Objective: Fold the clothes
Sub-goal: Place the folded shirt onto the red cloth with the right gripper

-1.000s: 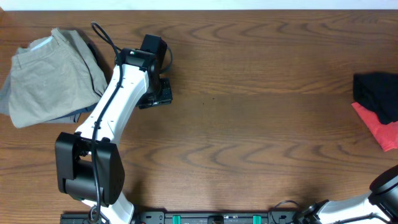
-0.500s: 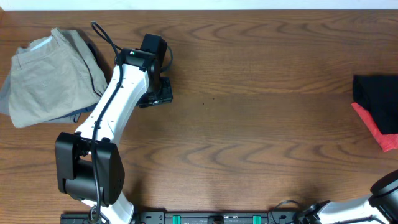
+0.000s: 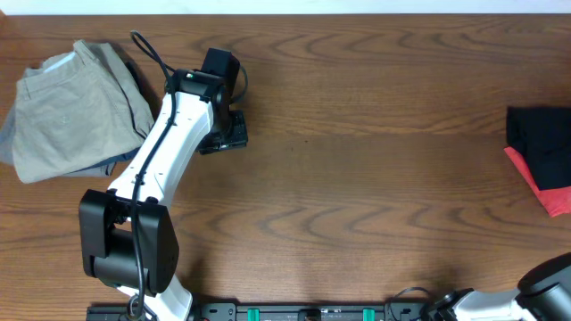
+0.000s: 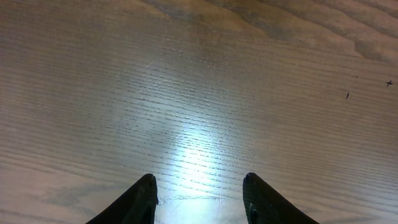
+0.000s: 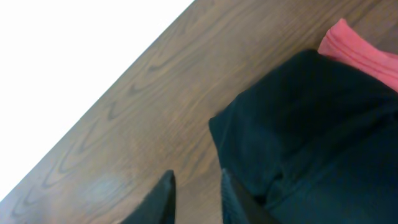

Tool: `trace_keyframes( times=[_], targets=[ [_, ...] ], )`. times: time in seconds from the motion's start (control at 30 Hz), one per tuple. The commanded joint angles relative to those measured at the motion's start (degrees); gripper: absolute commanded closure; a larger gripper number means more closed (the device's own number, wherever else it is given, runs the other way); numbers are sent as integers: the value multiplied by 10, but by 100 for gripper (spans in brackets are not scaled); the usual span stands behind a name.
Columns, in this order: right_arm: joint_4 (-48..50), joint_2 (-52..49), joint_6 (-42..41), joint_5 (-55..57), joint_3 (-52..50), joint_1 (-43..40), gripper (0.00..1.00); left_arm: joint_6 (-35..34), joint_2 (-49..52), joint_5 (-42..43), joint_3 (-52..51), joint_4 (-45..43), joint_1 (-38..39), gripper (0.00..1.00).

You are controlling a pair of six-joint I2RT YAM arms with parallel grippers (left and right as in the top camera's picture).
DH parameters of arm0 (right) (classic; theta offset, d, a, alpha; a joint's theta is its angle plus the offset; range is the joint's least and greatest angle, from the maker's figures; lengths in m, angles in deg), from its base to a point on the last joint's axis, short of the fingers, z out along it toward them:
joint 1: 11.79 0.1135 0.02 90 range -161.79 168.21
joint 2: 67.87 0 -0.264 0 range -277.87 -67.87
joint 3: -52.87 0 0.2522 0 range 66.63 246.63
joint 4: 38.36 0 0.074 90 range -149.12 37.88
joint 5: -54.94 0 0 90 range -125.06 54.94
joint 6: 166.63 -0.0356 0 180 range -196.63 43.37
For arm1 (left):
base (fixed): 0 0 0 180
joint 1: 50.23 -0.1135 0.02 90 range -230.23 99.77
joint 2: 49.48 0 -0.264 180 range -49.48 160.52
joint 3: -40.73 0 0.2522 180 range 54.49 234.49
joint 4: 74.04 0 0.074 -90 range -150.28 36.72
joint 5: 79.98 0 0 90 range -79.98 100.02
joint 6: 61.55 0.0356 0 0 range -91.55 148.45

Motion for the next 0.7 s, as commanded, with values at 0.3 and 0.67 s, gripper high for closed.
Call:
trace_keyframes(
  times=[0.3, 0.67],
  targets=[
    [-64, -176, -32, 274, 0, 0, 99, -5, 0, -7, 5, 0, 0, 53],
    [-75, -178, -44, 167, 0, -25, 94, -5, 0, -7, 5, 3, 0, 53]
  ],
)
